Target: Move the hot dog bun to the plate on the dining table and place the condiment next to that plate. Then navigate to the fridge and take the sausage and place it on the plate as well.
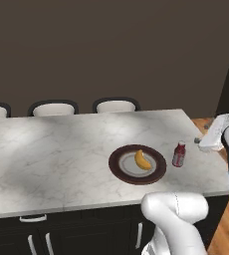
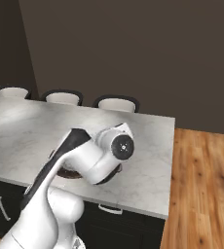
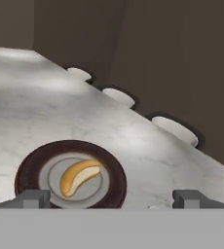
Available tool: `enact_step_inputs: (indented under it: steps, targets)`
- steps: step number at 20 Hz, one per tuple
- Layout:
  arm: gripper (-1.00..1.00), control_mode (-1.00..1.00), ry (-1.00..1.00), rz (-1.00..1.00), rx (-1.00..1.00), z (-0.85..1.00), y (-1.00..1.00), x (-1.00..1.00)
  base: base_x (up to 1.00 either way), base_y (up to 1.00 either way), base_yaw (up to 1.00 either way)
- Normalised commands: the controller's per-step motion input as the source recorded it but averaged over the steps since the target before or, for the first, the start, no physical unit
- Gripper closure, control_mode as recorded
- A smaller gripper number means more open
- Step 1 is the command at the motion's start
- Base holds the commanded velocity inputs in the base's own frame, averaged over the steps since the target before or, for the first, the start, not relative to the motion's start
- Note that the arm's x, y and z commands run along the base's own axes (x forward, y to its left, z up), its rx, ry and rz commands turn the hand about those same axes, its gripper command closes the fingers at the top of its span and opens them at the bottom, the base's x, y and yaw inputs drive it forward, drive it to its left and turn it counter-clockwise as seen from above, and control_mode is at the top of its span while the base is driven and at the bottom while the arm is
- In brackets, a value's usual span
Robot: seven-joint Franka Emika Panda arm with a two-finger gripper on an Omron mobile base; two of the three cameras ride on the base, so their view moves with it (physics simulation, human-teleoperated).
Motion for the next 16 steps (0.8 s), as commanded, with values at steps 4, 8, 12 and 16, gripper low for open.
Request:
enact_step_inputs:
  steps: [4,8,12,16]
  targets:
    - [-1.0,-1.0,0.07,-0.58,0.0,0.02,0.64,-0.15,0.0,0.0,0.0]
    - [-1.0,-1.0,0.0,-0.55,0.0,0.0,0.57,-0.18,0.0,0.0,0.0]
    - [-1.0,-1.0,0.0,-0.51,0.0,0.0,0.49,-0.12,0.0,0.0,0.0]
    - [-1.0,-1.0,0.0,-0.34,0.0,-0.01,0.29,-0.01,0.0,0.0,0.0]
